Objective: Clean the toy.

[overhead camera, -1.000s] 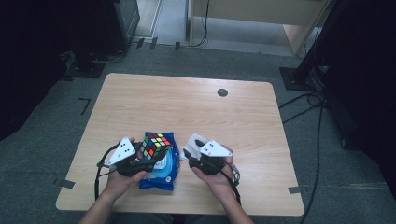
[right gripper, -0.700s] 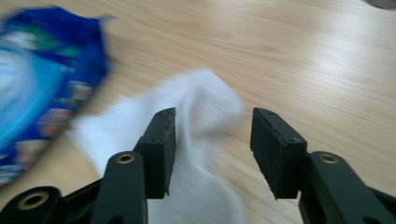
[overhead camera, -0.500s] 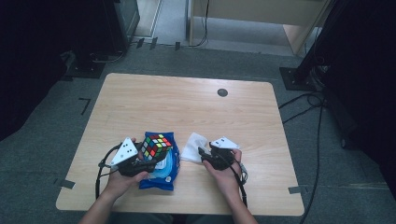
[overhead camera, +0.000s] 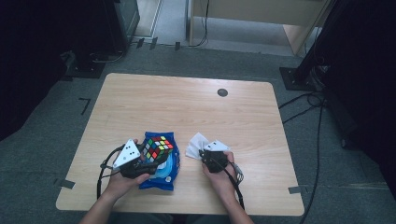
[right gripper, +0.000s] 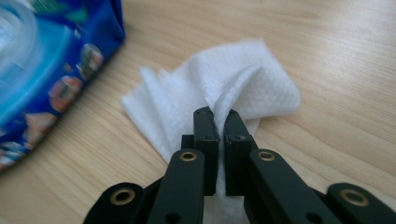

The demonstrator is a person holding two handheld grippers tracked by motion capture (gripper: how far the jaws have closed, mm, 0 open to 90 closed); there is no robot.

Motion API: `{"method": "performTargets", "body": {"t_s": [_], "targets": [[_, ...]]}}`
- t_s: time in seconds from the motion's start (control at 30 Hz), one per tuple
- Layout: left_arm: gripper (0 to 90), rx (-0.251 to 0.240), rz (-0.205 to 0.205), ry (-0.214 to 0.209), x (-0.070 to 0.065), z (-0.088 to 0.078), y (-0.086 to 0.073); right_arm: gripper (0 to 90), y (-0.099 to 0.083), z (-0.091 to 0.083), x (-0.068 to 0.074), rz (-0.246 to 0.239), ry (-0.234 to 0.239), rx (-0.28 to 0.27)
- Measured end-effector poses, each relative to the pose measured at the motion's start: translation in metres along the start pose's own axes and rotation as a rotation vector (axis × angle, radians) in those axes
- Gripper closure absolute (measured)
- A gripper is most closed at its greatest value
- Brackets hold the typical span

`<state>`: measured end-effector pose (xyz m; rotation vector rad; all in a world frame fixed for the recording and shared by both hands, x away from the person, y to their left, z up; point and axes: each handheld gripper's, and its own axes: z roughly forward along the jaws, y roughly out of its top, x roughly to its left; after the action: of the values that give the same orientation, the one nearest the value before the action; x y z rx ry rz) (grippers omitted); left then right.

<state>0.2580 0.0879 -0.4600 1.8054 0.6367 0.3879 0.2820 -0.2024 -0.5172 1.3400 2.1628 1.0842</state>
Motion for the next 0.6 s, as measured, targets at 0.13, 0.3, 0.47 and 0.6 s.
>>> {"method": "performTargets", "body": {"t_s": [0.13, 0.3, 0.47, 0.6], "targets": [[33.8, 0.026, 0.021, -0.013, -0.004, 0.004, -0.001, 89.3, 0.017, -0.031, 0.010, 0.040, 0.184, -0.228], [33.8, 0.057, 0.069, -0.031, -0.015, 0.010, -0.003, 89.2, 0.039, -0.056, 0.034, 0.052, 0.388, -0.326], [33.8, 0.083, 0.129, -0.052, -0.025, 0.014, -0.004, 89.3, 0.043, -0.055, 0.045, 0.124, 0.509, -0.311], [33.8, 0.093, 0.146, -0.056, -0.028, 0.016, -0.006, 89.2, 0.049, -0.062, 0.054, 0.128, 0.615, -0.322]]}}
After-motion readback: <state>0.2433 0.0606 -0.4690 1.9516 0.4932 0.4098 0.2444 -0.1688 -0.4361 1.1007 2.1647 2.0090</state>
